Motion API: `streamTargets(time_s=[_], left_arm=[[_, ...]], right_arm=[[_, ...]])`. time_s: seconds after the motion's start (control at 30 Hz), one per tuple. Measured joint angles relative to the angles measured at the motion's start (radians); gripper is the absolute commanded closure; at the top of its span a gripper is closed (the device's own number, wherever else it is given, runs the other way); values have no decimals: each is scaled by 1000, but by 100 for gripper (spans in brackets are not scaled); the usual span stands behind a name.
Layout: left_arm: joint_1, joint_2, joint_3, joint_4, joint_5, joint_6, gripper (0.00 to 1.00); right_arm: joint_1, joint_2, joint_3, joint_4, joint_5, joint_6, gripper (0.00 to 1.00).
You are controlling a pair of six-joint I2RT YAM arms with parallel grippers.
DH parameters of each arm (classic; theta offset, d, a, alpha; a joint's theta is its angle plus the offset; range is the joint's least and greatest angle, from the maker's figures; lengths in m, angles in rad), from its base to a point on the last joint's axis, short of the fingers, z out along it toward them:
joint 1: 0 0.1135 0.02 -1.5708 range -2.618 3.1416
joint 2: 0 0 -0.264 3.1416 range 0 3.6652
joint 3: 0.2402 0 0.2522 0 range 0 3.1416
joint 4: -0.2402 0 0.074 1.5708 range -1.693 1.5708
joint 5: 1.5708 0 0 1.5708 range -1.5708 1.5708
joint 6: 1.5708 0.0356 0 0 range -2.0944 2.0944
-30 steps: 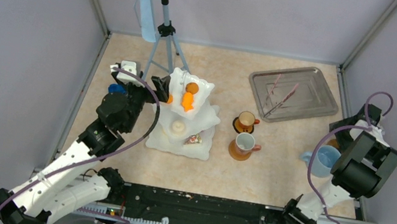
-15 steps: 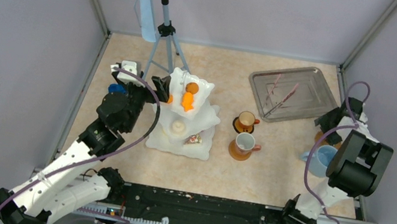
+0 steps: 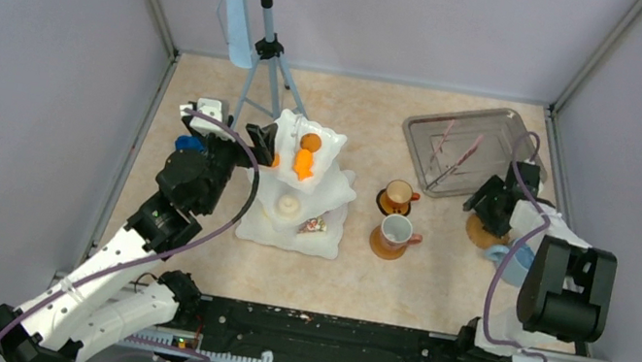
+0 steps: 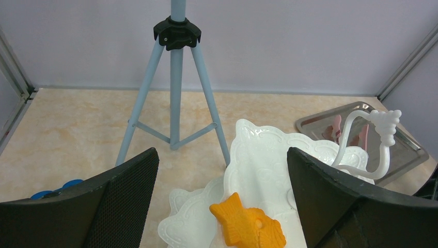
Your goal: Serve the afternoon tea
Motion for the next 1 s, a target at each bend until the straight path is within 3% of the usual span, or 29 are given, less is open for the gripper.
streamTargets(time_s=[0.5, 0.73, 1.0], left_arm=[[0, 0, 0, 0, 29, -8, 1], [0, 1, 0, 0, 37, -14, 1], [0, 12, 3, 0, 47, -18, 1]], right_arm=[[343, -310, -253, -70, -45, 173, 38], [383, -512, -336, -266, -48, 288, 40], [385, -576, -353, -389, -40, 359, 42]])
